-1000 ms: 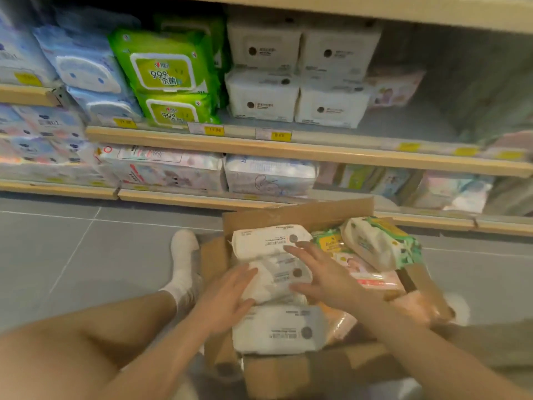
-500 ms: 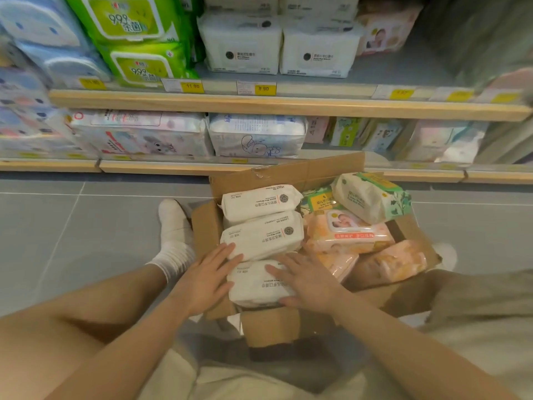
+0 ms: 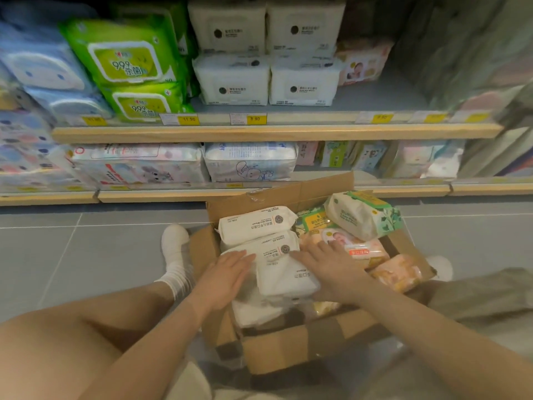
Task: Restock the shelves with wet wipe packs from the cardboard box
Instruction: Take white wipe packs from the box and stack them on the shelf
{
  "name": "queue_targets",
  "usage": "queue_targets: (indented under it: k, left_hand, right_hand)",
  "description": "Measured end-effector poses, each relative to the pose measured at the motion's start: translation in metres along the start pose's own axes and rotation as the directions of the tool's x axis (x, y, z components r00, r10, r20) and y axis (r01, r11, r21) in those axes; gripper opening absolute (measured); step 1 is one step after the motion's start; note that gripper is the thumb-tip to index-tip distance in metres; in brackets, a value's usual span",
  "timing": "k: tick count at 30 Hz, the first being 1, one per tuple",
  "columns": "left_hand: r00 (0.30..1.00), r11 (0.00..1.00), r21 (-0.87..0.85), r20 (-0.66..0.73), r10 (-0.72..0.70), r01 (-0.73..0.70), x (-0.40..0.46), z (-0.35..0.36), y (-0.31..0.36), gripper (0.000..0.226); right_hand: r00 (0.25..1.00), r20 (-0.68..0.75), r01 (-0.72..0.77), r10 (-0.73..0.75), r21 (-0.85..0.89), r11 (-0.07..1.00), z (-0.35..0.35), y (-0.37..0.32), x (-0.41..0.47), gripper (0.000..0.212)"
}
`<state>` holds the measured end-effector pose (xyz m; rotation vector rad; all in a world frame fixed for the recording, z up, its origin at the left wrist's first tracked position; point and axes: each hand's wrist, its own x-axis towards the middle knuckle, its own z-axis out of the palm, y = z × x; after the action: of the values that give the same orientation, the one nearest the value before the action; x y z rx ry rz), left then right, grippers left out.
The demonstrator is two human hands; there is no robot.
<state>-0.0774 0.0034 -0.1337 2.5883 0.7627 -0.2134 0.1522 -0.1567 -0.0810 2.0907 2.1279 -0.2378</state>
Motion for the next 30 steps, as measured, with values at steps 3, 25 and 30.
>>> queue_targets:
  k: [3, 25, 30]
  left_hand:
    - [0.998, 0.992, 0.124, 0.056, -0.011, 0.004, 0.025, 0.005, 0.011, 0.08]
    - [1.0, 0.993, 0.121, 0.022, -0.009, 0.007, 0.052, -0.083, 0.047, 0.098]
    - [0.973, 0.996, 0.078, -0.228, -0.021, 0.039, 0.032, -0.161, 0.025, 0.1]
  right_hand:
    - [0.99, -0.01, -0.142, 0.143, 0.028, 0.989, -0.032, 0.029, -0.022, 0.095]
    - [0.797, -0.232, -0.444, 0.558, 0.402, 0.801, -0.107, 0.095, -0.033, 0.1]
    - [0.819, -0.346, -0.365, 0.457, 0.299, 0.881, -0.154, 0.097, 0.001, 0.097]
